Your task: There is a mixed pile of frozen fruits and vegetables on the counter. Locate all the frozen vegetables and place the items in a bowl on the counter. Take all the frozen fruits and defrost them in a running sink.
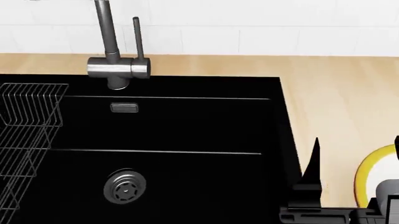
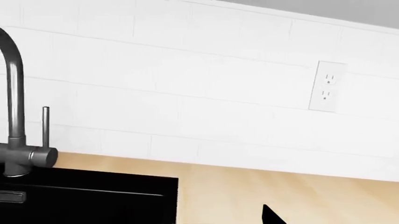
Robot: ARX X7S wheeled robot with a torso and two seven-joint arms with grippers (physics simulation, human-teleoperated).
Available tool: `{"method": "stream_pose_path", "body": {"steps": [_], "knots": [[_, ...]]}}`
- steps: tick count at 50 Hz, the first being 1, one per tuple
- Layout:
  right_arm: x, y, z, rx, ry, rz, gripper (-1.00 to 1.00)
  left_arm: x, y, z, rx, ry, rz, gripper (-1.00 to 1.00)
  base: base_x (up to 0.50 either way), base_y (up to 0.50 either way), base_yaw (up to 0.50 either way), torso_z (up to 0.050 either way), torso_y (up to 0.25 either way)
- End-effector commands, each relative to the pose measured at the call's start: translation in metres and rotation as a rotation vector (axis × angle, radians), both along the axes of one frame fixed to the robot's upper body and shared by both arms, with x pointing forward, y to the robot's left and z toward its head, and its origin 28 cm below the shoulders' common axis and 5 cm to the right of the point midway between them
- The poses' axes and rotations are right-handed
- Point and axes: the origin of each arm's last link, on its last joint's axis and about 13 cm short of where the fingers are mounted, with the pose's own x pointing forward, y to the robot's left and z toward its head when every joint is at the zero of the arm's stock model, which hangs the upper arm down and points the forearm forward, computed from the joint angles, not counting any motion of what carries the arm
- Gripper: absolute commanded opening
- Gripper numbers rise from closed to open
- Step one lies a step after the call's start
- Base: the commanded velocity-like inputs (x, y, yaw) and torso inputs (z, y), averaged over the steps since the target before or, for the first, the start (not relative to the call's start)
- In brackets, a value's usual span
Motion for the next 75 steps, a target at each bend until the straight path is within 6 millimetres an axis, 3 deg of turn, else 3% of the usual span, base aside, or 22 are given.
{"method": "stream_pose_path", "body": {"steps": [1,32,45,65,75], "knots": [[0.001,0.002,-0.002,-0.002,0.008,0.012,1.00,-0.001,0.001,0.001,0.002,-0.001,0.001,1.00,0.00,0.50,0.00,0.000,0.000],[0.001,0.003,-0.003,-0.020,0.009,-0.001,1.00,-0.001,0.002,0.000,0.007,0.003,0.002,1.00,0.00,0.50,0.00,0.000,0.000],[0.000,0.002,-0.001,0.005,0.004,-0.021,1.00,0.000,0.001,-0.001,0.006,0.009,-0.003,1.00,0.01,0.02,0.00,0.000,0.000],[0.001,0.002,-0.003,0.018,0.015,-0.026,1.00,0.001,0.000,-0.005,0.015,0.030,-0.009,1.00,0.30,0.09,0.00,0.000,0.000],[-0.003,0.000,0.000,0.005,0.014,-0.027,1.00,0.014,-0.009,-0.005,0.059,0.078,-0.014,1.00,0.00,0.00,0.00,0.000,0.000]]}}
